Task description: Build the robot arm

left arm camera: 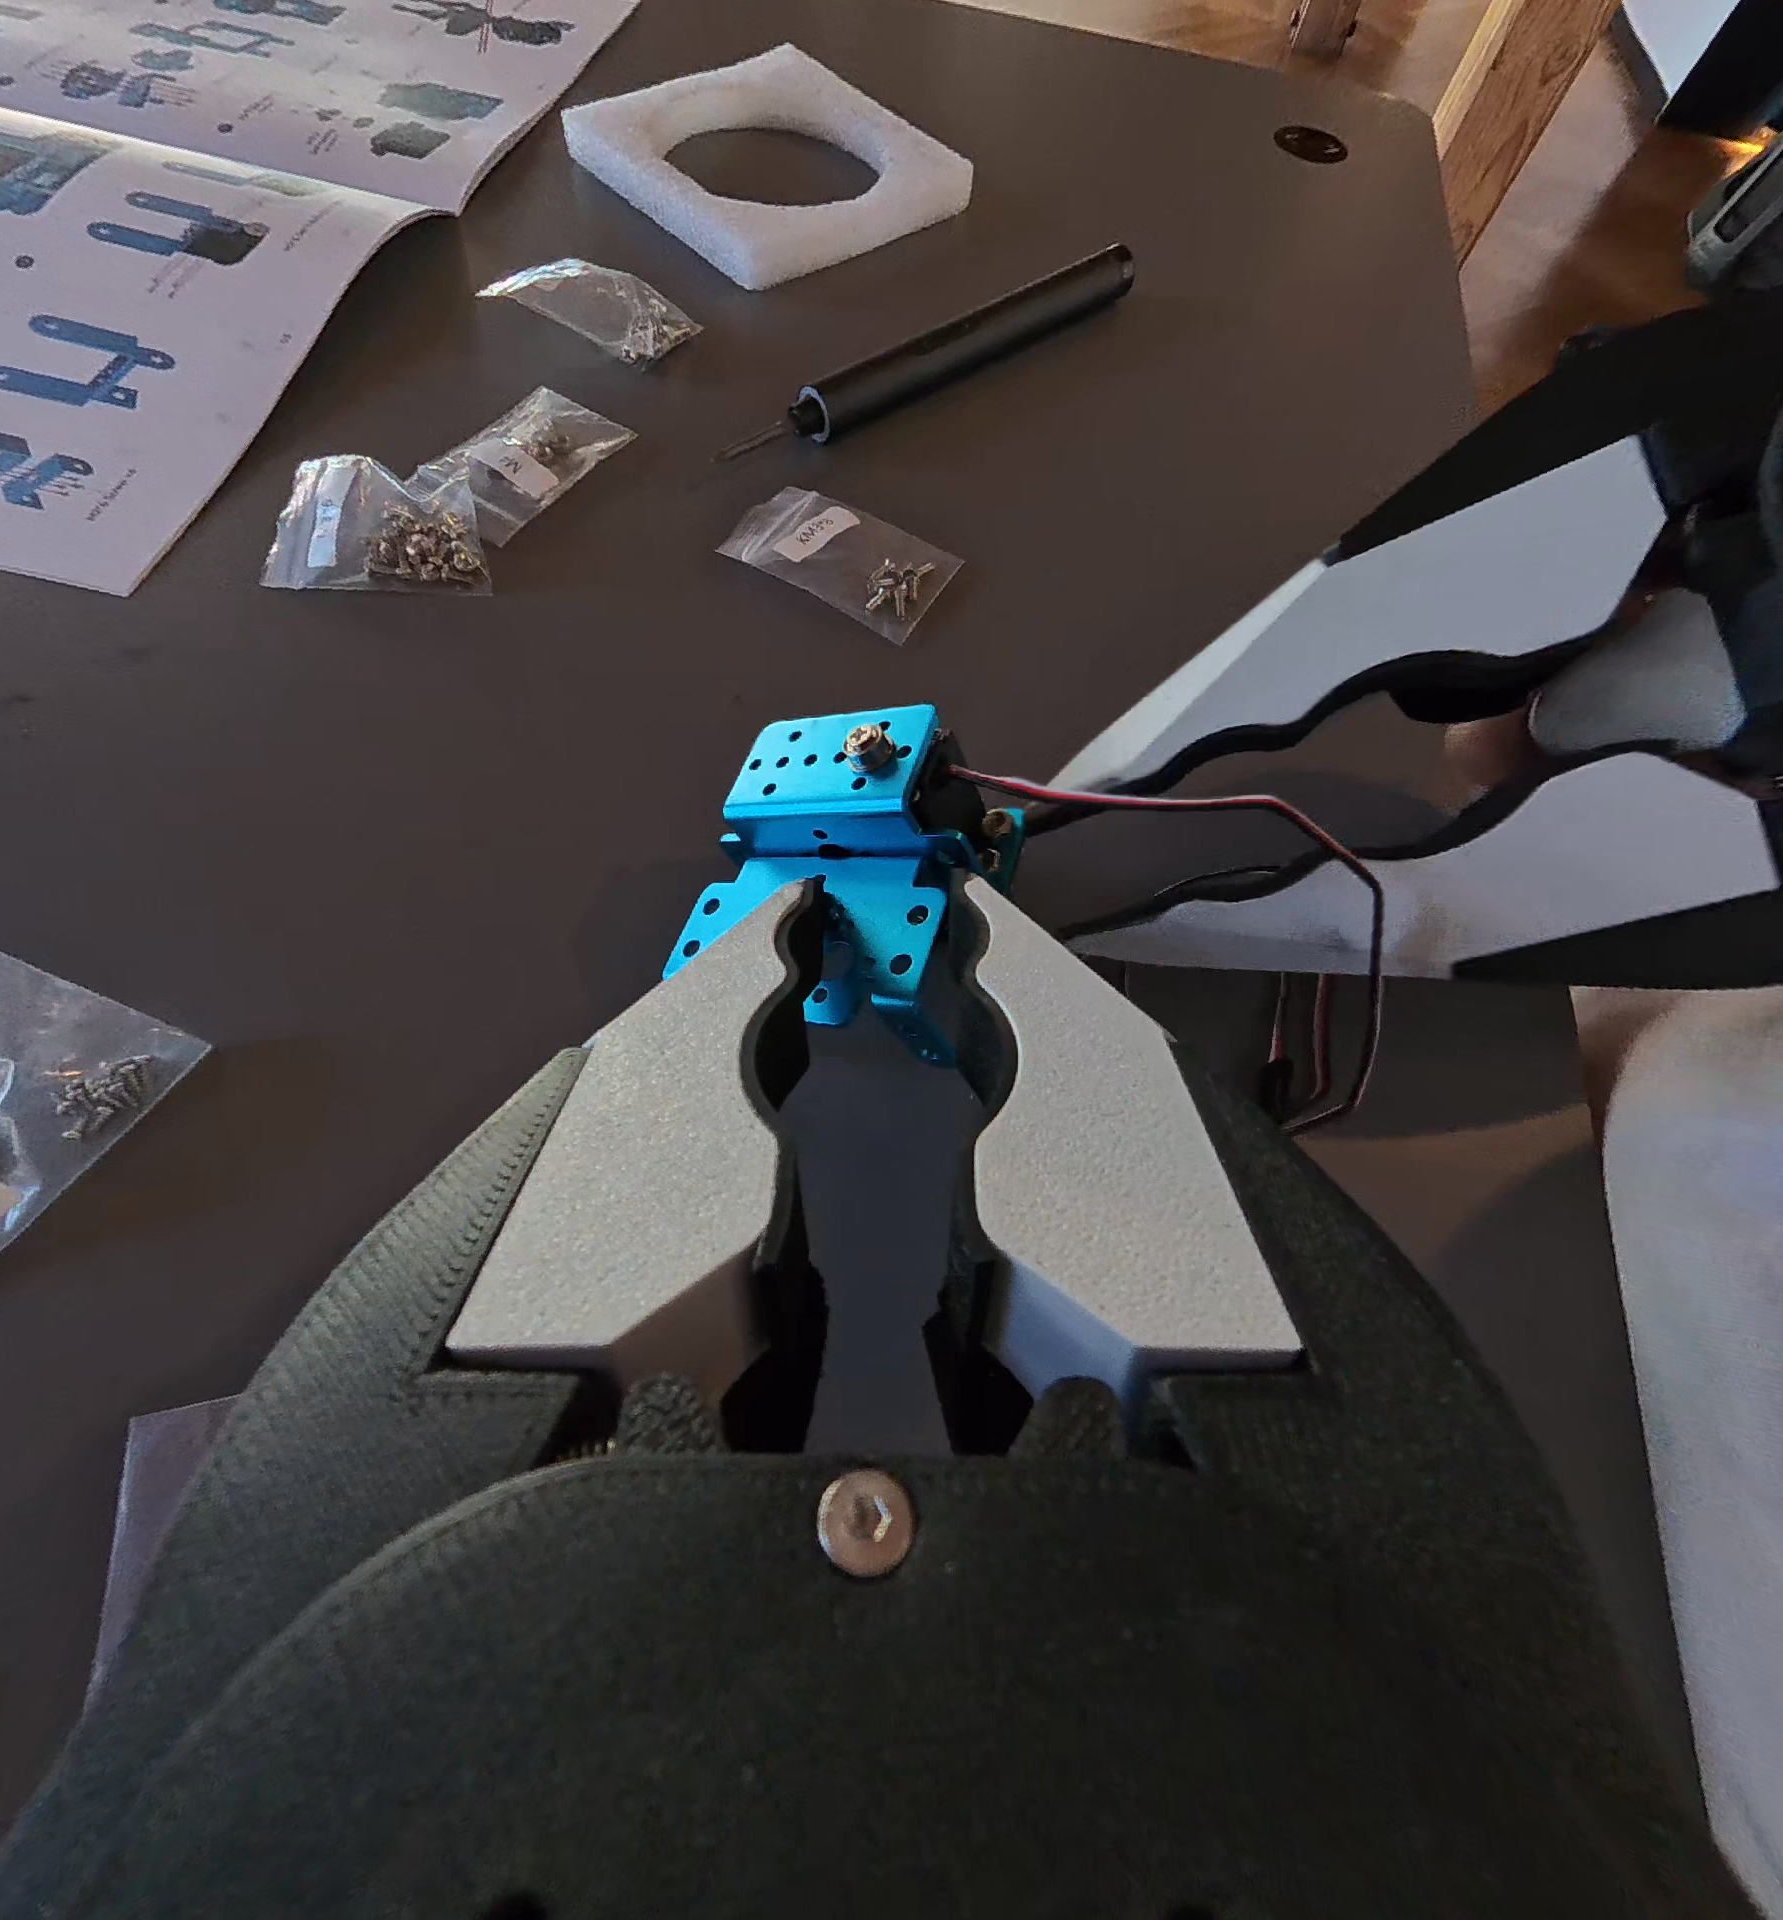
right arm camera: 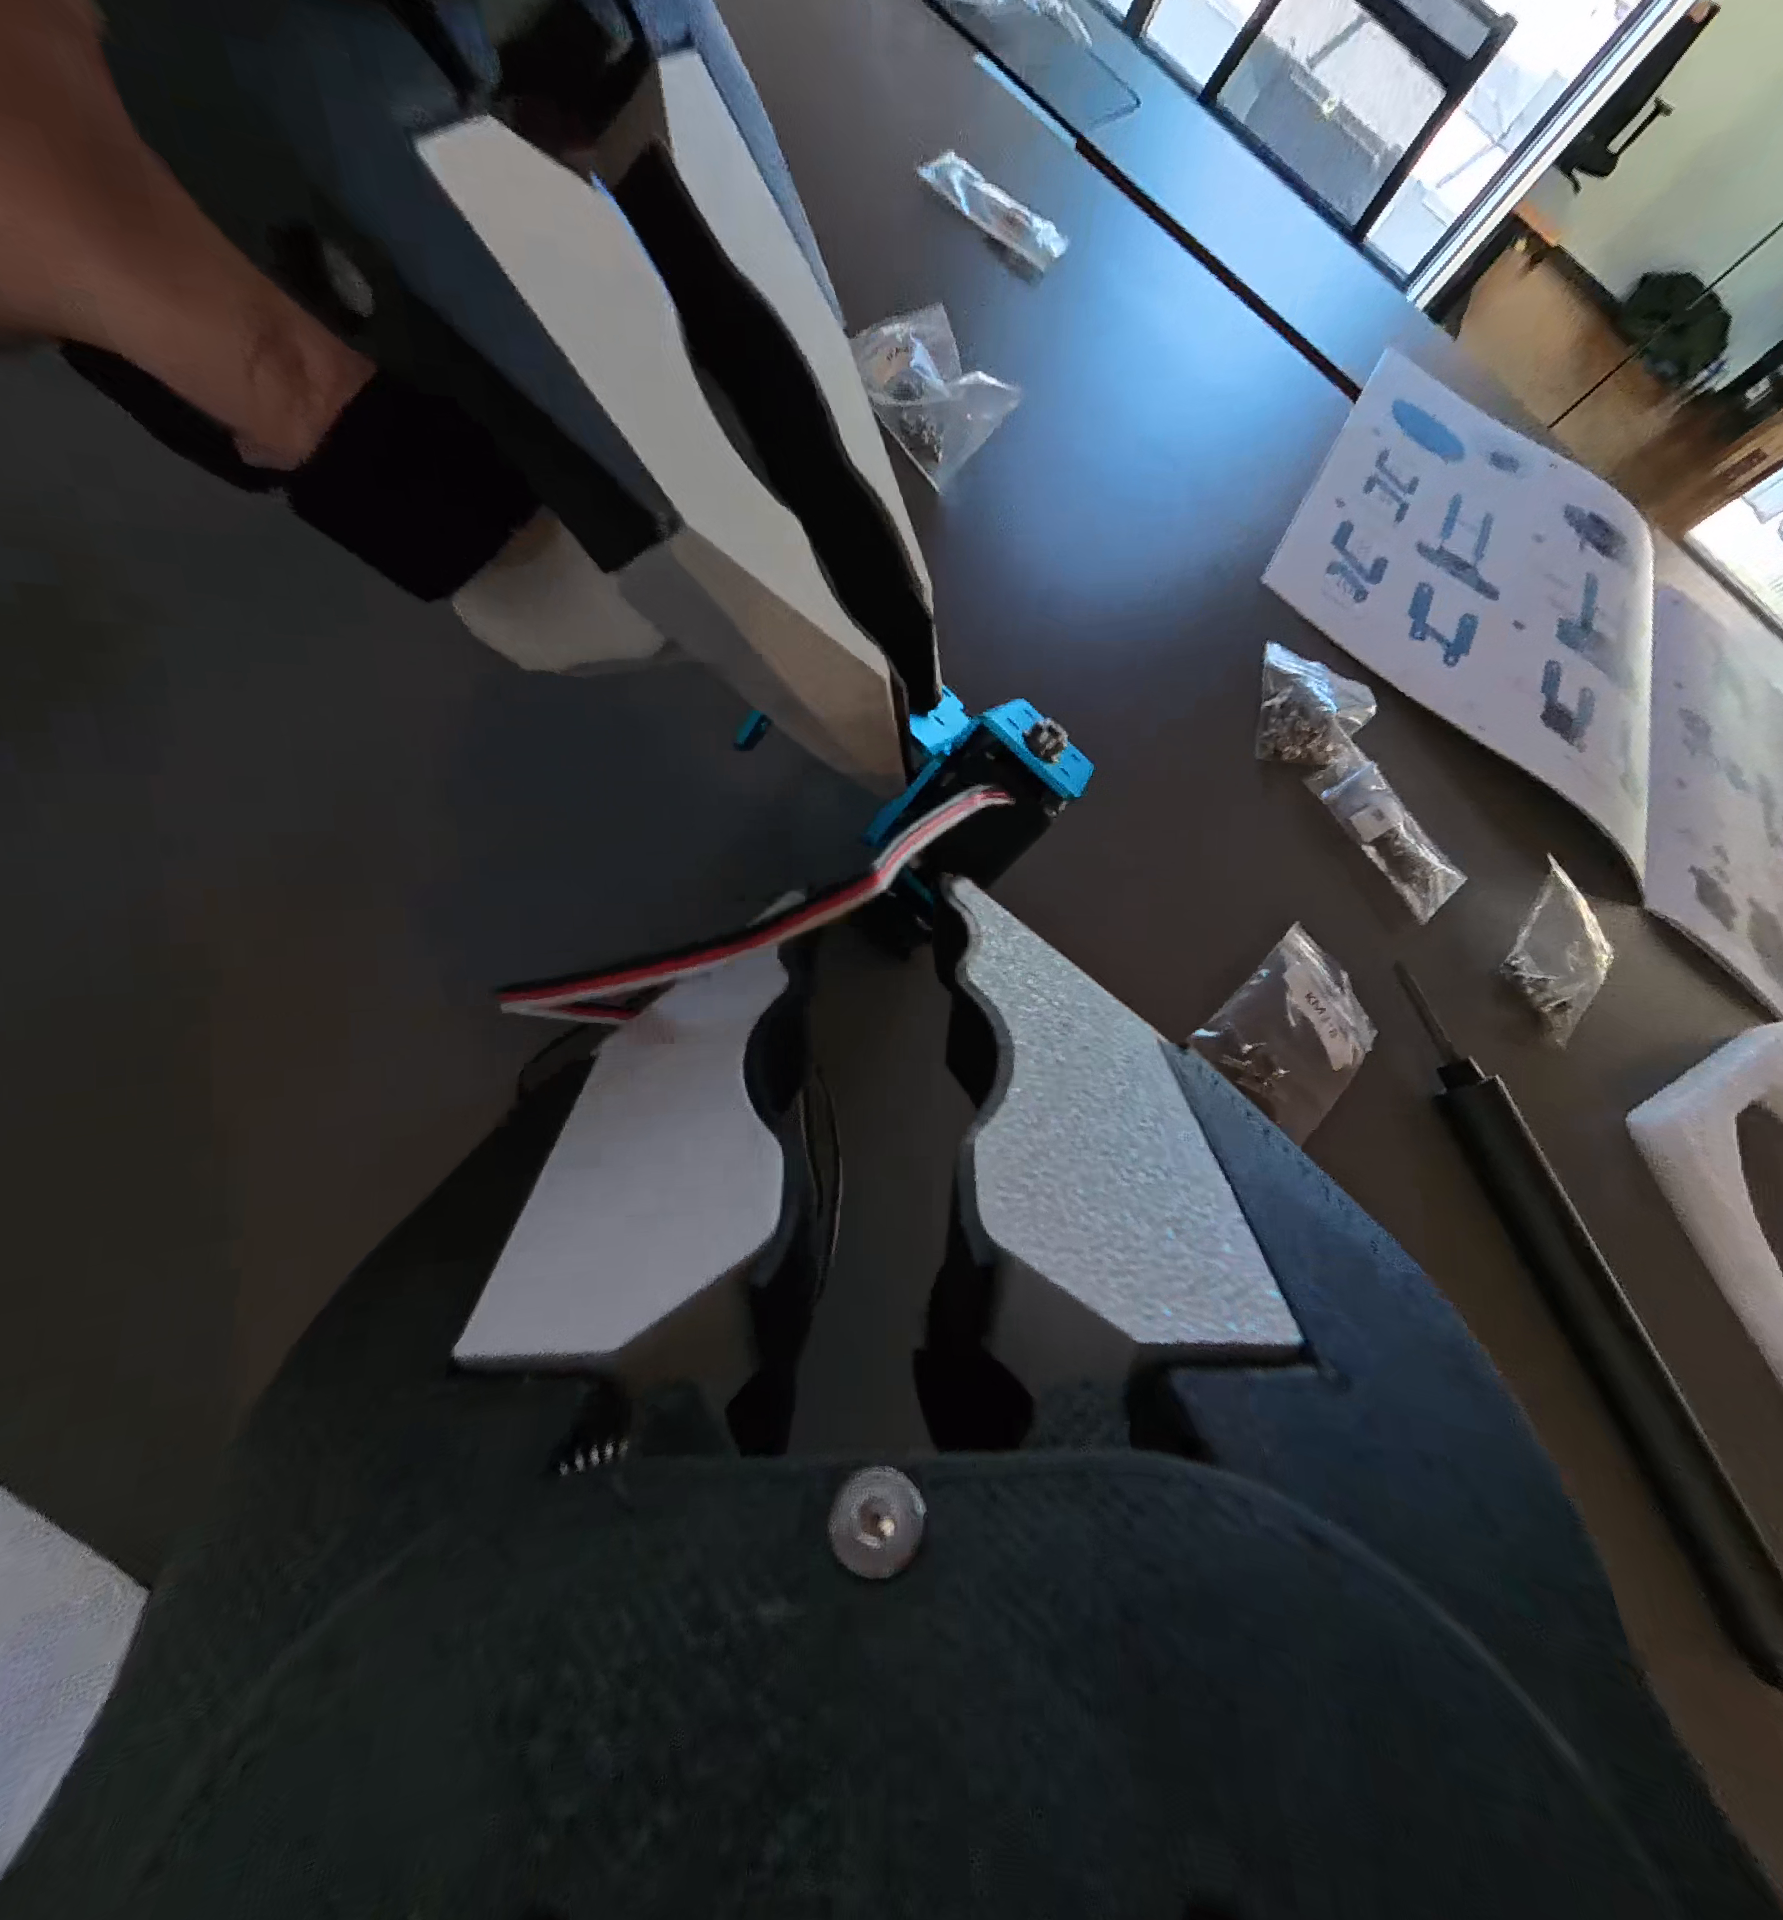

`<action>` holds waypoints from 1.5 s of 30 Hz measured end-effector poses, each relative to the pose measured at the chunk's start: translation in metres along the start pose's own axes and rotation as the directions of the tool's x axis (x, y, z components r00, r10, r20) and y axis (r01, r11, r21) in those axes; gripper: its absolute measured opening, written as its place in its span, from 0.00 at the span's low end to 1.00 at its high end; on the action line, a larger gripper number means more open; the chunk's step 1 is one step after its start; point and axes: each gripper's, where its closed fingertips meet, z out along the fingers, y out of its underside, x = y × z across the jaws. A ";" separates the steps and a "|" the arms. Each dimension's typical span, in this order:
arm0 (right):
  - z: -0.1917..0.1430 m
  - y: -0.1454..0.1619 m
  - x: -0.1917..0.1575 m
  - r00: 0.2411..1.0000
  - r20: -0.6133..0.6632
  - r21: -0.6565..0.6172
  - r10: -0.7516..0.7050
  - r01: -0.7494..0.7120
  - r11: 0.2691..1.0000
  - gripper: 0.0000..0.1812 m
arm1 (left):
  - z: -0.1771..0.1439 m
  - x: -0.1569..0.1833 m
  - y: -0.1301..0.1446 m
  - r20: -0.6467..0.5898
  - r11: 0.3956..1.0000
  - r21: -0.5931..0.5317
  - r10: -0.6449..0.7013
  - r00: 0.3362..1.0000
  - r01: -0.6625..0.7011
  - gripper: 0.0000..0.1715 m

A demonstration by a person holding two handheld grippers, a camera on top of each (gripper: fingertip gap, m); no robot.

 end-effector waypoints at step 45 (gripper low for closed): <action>0.004 -0.002 -0.007 0.998 0.032 -0.018 0.059 -0.058 0.998 0.16 | -0.001 0.000 0.000 0.011 1.000 0.002 0.000 1.000 0.000 0.14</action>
